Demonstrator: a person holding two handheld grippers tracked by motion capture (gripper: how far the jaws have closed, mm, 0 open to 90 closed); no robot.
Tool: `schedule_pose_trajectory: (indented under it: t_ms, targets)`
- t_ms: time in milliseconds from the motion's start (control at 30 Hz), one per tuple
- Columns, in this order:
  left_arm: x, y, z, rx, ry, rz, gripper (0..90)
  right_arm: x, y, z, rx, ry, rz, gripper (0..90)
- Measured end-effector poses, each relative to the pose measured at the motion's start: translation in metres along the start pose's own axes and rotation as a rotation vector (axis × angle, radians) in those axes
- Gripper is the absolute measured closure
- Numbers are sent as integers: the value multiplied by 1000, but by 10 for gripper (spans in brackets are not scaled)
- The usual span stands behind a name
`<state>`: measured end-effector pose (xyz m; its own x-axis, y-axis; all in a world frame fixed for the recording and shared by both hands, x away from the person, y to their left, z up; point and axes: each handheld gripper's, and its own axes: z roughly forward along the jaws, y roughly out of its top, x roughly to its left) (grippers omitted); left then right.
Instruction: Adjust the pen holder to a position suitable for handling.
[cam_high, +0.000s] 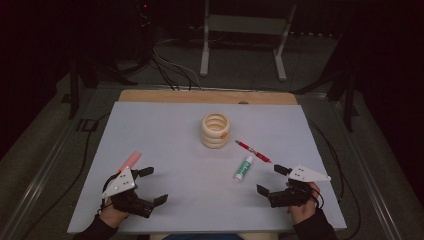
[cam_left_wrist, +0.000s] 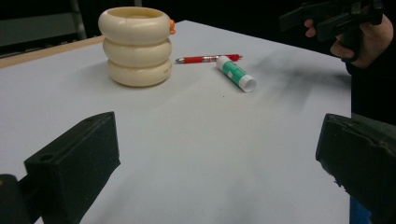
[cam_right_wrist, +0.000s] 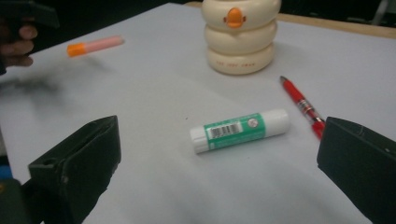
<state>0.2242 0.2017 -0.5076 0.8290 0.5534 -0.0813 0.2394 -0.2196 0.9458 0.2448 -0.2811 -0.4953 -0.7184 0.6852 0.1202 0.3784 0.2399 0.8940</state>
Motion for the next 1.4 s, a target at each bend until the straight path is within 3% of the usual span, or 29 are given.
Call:
schedule_pose_trajectory:
  t_ms: [267,533,733,1100,1400]
  targets:
    - [0,0,1,7,1,-6,2,4,0,3,38,-32,-20,0]
    - [0,0,0,4,3,-4,2,10,5,2,53,-31,-24,0]
    - [-1,1,1,6,-4,5,2,22,16,0,59,-15,-36,0]
    - [-2,2,1,-2,-4,6,2,29,46,-4,3,14,-19,0]
    - [-1,2,0,-9,-7,-6,2,22,69,3,-57,20,4,0]
